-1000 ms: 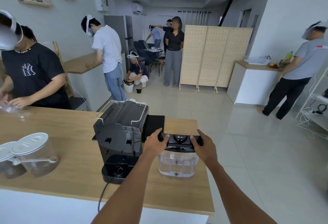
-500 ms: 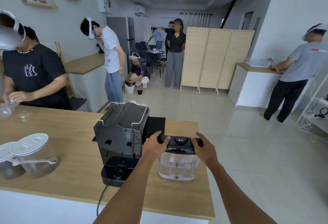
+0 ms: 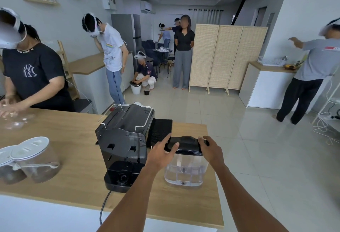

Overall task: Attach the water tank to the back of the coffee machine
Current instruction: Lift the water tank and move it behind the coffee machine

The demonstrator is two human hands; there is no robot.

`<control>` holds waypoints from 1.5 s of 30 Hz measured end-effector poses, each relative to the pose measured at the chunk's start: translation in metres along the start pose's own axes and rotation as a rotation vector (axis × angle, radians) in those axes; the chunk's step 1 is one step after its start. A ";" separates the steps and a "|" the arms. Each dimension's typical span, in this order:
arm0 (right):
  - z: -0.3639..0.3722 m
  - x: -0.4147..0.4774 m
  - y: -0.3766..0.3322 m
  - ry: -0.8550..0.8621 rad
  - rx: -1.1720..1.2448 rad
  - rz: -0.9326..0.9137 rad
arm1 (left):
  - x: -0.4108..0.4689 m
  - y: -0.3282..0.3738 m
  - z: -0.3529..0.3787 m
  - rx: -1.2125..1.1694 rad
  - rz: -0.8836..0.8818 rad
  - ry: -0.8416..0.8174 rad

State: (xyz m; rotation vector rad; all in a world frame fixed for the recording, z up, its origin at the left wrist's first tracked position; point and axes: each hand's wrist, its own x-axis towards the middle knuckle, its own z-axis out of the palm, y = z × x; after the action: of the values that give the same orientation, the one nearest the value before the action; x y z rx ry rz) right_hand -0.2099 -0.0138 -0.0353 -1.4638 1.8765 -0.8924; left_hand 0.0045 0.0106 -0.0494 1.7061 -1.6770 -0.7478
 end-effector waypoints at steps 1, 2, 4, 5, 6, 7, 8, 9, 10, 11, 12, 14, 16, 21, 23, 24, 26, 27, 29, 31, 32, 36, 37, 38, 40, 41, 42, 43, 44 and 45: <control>0.001 0.001 0.001 0.002 0.009 0.005 | -0.001 -0.003 0.003 -0.010 0.008 0.010; 0.002 0.002 0.003 -0.002 0.017 0.016 | -0.002 -0.004 0.005 -0.014 0.011 0.022; 0.002 0.007 0.005 -0.011 0.042 0.041 | -0.002 -0.005 0.008 -0.020 0.008 0.043; 0.001 0.009 0.005 -0.017 0.056 0.051 | -0.001 -0.005 0.009 -0.026 0.004 0.052; 0.001 0.011 0.006 -0.021 0.064 0.055 | 0.000 -0.005 0.009 -0.031 -0.001 0.058; 0.001 0.011 0.005 -0.022 0.071 0.050 | 0.001 -0.004 0.009 -0.033 -0.002 0.061; 0.002 0.011 0.006 -0.018 0.077 0.044 | 0.000 -0.003 0.009 -0.031 0.002 0.059; 0.004 0.010 0.007 -0.006 0.085 0.030 | -0.001 -0.002 0.009 -0.024 0.010 0.057; 0.006 0.008 0.009 0.013 0.093 0.002 | -0.003 -0.002 0.008 -0.019 0.021 0.055; 0.009 0.005 0.013 0.040 0.099 -0.046 | -0.005 -0.002 0.008 -0.018 0.030 0.055; 0.012 0.002 0.019 0.066 0.100 -0.110 | -0.007 -0.002 0.009 -0.016 0.039 0.056; 0.016 -0.009 0.035 0.101 0.097 -0.232 | -0.009 -0.005 0.010 -0.011 0.048 0.058; 0.018 -0.021 0.048 0.124 0.124 -0.321 | -0.009 -0.007 0.012 -0.008 0.056 0.050; 0.018 -0.028 0.061 0.138 0.147 -0.499 | -0.013 -0.011 0.013 -0.012 0.081 0.031; 0.018 -0.029 0.066 0.136 0.131 -0.521 | -0.013 -0.012 0.012 -0.004 0.095 0.043; 0.017 -0.031 0.069 0.127 0.114 -0.518 | -0.013 -0.012 0.012 0.003 0.111 0.050; 0.016 -0.032 0.076 0.068 0.069 -0.515 | -0.017 -0.013 0.009 0.018 0.137 0.042; 0.015 -0.030 0.079 0.023 0.047 -0.515 | -0.019 -0.013 0.007 0.024 0.148 0.020; 0.014 -0.023 0.083 -0.046 0.035 -0.506 | -0.021 -0.015 0.004 0.047 0.182 -0.030; 0.015 -0.018 0.084 -0.055 0.052 -0.484 | -0.020 -0.018 0.005 0.083 0.224 -0.025; 0.017 -0.016 0.083 -0.045 0.060 -0.476 | -0.019 -0.020 0.007 0.086 0.234 -0.008; 0.019 -0.017 0.082 -0.012 0.066 -0.462 | -0.019 -0.017 0.010 0.027 0.224 0.050; 0.019 -0.018 0.081 -0.014 0.064 -0.460 | -0.020 -0.015 0.009 0.016 0.224 0.045; 0.019 -0.019 0.079 -0.019 0.063 -0.454 | -0.022 -0.013 0.008 0.007 0.226 0.039; 0.018 -0.021 0.078 -0.030 0.061 -0.438 | -0.026 -0.011 0.008 -0.010 0.228 0.042; 0.017 -0.024 0.076 -0.030 0.068 -0.433 | -0.028 -0.009 0.008 -0.020 0.222 0.047; 0.016 -0.027 0.075 -0.025 0.079 -0.431 | -0.030 -0.006 0.006 -0.022 0.214 0.049; 0.013 -0.031 0.072 -0.015 0.085 -0.431 | -0.032 -0.004 0.003 -0.016 0.215 0.049; 0.010 -0.036 0.068 -0.001 0.083 -0.435 | -0.035 -0.001 -0.001 -0.014 0.221 0.049; 0.005 -0.040 0.063 0.011 0.078 -0.439 | -0.038 0.002 -0.005 -0.022 0.230 0.050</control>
State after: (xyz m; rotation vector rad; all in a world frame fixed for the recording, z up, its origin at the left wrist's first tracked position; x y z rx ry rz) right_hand -0.2335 0.0354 -0.0872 -1.8601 1.5290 -1.1587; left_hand 0.0057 0.0489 -0.0456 1.4726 -1.7855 -0.6086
